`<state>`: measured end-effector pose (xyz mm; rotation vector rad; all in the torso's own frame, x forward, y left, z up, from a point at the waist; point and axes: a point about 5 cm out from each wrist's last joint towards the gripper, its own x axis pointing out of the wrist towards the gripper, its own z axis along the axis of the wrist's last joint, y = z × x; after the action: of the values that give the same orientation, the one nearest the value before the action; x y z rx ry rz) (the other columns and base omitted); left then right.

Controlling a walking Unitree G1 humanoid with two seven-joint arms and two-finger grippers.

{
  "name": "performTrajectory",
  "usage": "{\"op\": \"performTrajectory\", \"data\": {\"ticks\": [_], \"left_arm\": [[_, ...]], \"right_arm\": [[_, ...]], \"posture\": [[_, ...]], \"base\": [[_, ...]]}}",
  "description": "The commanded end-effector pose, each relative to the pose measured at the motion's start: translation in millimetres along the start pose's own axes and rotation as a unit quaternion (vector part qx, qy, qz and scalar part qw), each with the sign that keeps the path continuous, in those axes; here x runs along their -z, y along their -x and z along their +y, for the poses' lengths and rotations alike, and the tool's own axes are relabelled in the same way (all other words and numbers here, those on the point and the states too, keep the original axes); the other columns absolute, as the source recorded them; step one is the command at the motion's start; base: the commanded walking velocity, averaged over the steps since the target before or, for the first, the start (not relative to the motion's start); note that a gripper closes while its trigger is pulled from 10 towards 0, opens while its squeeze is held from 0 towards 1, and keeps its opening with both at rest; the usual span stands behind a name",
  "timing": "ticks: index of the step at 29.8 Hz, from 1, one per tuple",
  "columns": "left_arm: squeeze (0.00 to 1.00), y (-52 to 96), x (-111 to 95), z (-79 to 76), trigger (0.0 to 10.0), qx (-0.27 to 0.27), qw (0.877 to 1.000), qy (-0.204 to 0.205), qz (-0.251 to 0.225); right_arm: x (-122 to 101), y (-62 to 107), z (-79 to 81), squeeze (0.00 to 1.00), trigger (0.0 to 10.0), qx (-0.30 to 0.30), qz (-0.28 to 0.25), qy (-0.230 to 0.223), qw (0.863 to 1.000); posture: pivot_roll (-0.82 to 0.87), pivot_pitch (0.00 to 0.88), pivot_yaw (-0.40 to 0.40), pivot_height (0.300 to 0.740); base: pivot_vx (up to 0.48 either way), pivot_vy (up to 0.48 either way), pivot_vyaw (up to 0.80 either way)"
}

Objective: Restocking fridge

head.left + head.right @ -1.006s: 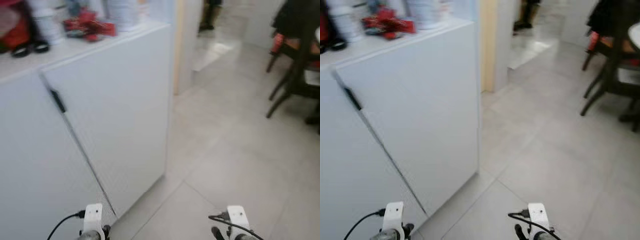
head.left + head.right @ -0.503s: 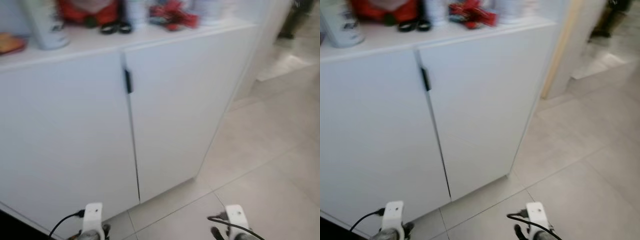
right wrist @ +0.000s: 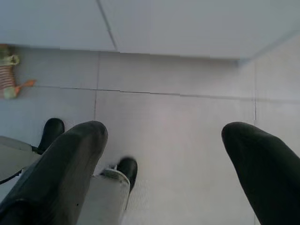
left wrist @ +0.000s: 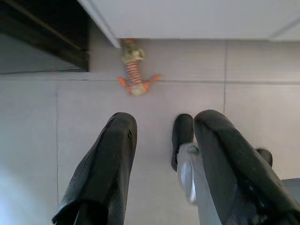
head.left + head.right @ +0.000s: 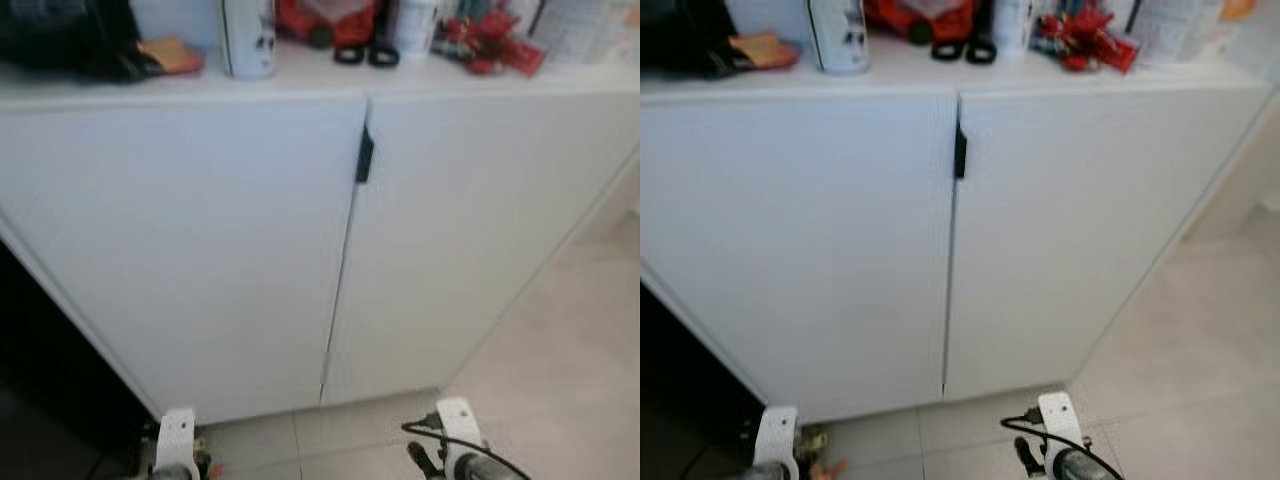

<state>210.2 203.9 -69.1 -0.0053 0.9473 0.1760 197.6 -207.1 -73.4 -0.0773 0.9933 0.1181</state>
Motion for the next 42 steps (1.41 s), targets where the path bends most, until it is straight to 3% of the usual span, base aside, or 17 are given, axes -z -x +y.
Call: {"op": "performTrajectory", "data": {"ticks": [1, 16, 27, 42], "left_arm": [[0.00, 0.6, 7.4, -2.3, 10.0, 0.001, 1.000, 0.003, 0.014], [0.00, 0.3, 5.4, -2.0, 10.0, -0.007, 1.000, 0.003, 0.015], [0.00, 0.3, 6.3, -2.4, 10.0, -0.005, 1.000, 0.005, 0.020], [0.00, 0.4, 7.6, -2.1, 10.0, -0.005, 1.000, 0.004, 0.024]], "right_arm": [[5.5, 1.4, -3.6, 0.00, 10.0, 0.004, 0.011, -0.001, 1.000], [3.2, 1.1, -3.9, 0.00, 10.0, 0.002, 0.010, -0.005, 1.000], [4.0, 1.1, -3.2, 0.00, 10.0, 0.007, 0.000, -0.042, 0.999], [4.4, 1.0, -3.0, 0.00, 10.0, 0.009, 0.001, -0.033, 0.999]], "posture": [[-0.14, 0.025, -0.041, 0.740], [-0.14, 0.034, -0.046, 0.740], [-0.14, 0.019, -0.045, 0.740], [-0.14, 0.001, -0.040, 0.740]], "base": [[0.000, 0.000, 0.80], [0.000, 0.000, 0.79], [0.000, 0.000, 0.00], [0.000, 0.455, 0.00]]}}
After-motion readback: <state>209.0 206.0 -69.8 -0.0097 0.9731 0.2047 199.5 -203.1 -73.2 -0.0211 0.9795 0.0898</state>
